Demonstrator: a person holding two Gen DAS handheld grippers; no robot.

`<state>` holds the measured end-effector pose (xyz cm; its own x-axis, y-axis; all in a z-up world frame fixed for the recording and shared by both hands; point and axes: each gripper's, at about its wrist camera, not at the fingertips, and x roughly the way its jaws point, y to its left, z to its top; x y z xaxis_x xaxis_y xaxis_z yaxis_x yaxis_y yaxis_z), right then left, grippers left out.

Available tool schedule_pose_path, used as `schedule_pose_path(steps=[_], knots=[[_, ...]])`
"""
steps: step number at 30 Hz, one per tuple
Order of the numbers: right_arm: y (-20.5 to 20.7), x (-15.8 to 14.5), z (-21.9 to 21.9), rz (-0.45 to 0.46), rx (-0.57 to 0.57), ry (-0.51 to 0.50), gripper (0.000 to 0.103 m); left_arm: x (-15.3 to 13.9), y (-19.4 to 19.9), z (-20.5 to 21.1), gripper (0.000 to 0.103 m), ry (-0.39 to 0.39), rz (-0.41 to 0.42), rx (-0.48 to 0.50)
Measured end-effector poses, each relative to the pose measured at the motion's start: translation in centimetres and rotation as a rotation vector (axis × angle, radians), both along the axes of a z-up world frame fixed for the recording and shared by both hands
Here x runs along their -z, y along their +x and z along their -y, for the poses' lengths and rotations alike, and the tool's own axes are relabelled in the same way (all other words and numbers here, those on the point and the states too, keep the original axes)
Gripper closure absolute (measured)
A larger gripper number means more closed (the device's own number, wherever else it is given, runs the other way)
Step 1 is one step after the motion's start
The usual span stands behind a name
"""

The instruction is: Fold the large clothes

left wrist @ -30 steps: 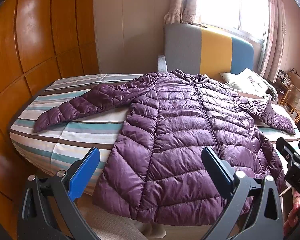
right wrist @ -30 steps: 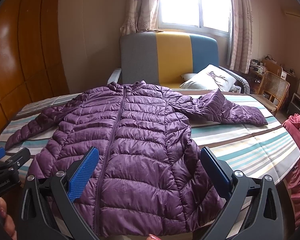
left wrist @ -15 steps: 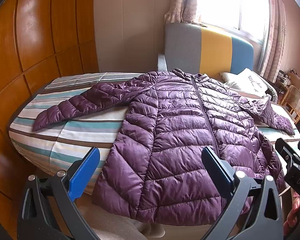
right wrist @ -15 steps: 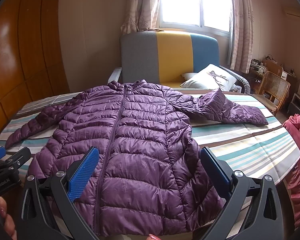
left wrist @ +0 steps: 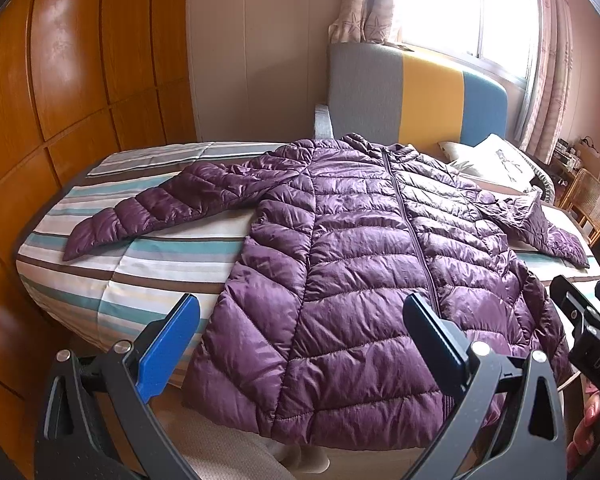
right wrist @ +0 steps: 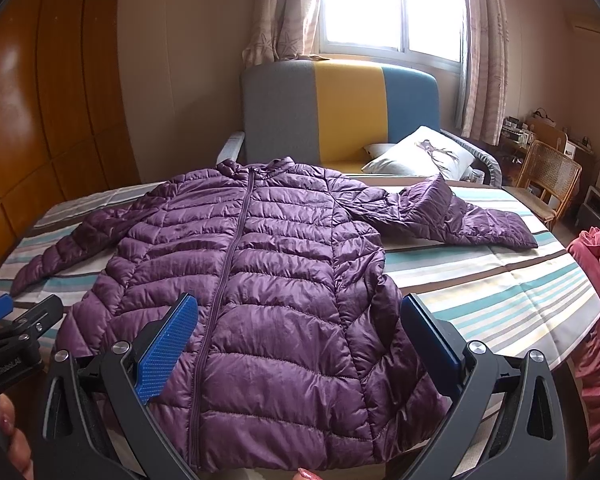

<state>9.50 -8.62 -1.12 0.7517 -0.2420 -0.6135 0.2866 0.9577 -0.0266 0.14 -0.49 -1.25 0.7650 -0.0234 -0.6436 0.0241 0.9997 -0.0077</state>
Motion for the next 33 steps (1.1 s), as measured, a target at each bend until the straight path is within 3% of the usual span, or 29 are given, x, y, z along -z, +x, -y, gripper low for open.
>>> schedule_pose_path(steps=[20,23,28,33], knots=[[0.5,0.5,1.7,0.027,-0.007,0.048,0.003,0.5,0.3,0.0,0.002,0.018,-0.008,-0.002],[1.1,1.1,3.4,0.038,-0.047,0.108,0.003,1.1,0.9,0.1,0.002,0.037,-0.013,0.004],[3.1,3.6,8.6,-0.070,0.069,0.148,0.003,2.6,3.0,0.2,0.002,0.092,-0.047,0.005],[4.3,6.0,15.7,-0.085,0.201,0.263,0.003,4.1,6.1,0.4,0.002,0.151,-0.065,-0.021]])
